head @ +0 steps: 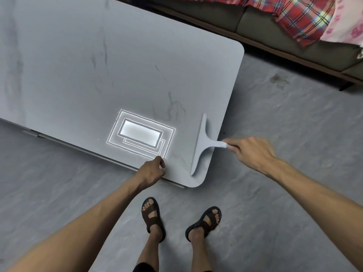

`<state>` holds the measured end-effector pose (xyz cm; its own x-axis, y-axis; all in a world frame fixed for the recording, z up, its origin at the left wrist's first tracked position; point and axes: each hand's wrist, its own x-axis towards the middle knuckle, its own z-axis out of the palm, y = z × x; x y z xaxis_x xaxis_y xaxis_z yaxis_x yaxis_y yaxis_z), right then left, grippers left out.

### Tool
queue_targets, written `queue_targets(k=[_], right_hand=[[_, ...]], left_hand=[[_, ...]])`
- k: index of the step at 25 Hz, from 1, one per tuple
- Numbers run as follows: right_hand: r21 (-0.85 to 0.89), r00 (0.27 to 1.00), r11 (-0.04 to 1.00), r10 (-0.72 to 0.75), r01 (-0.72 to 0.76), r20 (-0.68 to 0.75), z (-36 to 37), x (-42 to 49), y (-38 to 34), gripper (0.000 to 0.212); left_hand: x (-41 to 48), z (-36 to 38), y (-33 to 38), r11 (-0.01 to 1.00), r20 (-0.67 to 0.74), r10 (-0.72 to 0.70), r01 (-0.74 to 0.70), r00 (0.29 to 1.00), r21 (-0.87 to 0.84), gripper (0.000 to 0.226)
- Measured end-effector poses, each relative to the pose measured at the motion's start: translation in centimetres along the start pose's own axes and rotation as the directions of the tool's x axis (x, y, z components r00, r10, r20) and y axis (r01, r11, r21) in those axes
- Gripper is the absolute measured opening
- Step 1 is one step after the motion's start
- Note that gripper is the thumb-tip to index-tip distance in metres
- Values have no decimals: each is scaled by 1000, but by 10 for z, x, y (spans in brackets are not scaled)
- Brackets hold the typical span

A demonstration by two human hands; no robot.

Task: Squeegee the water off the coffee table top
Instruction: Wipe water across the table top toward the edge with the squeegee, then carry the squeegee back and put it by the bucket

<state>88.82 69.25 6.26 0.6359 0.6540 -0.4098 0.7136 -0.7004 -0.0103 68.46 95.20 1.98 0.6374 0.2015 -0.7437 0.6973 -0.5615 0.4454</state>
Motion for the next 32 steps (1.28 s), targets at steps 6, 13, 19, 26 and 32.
queue_targets(k=[6, 13, 19, 26, 32], right_hand=[[-117, 996, 993, 19, -9, 86, 20, -14, -12, 28], [-49, 969, 969, 245, -243, 32, -52, -56, 4, 33], [870, 893, 204, 84, -450, 442, -156, -54, -77, 21], [859, 799, 148, -317, -491, 511, -232, -82, -118, 10], [834, 645, 377, -529, -403, 551, -257, -183, -161, 16]], left_hand=[[-12, -20, -7, 1000, -11, -4, 4, 1000, -7, 22], [-62, -66, 31, 998, -13, 53, -54, 998, -41, 17], [-149, -111, 85, 972, -86, 56, -74, 995, -221, 14], [-280, -86, 142, 751, -173, -132, -15, 976, -660, 24], [-398, 0, 179, 471, -262, -249, -120, 932, -874, 24]])
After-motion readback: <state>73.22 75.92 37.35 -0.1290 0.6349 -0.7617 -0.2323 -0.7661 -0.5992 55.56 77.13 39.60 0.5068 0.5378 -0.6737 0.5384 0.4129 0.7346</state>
